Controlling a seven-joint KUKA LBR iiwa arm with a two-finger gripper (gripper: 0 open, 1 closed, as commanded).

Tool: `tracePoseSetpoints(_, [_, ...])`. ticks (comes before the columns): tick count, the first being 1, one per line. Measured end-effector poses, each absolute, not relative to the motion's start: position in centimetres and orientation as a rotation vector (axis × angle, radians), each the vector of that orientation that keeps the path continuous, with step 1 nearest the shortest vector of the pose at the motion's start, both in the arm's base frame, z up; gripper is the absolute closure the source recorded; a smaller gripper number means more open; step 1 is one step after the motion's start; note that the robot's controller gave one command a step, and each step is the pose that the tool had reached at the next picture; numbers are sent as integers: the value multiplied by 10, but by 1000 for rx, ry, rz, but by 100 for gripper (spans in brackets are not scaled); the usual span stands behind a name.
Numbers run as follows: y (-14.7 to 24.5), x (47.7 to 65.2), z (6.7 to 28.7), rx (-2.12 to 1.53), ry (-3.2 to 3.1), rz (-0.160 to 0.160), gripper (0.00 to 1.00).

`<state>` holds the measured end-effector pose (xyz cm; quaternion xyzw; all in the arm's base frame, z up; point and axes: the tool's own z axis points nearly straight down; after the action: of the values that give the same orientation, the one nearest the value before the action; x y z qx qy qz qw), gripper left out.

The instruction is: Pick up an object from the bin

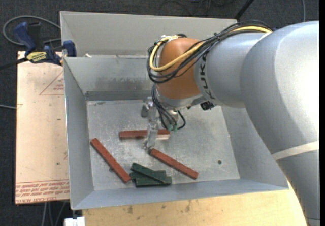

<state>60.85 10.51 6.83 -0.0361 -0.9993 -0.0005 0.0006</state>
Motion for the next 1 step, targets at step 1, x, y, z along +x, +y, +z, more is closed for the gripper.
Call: tracePoseSetpoints(1, [106,609,69,-115,-3141,-3,0])
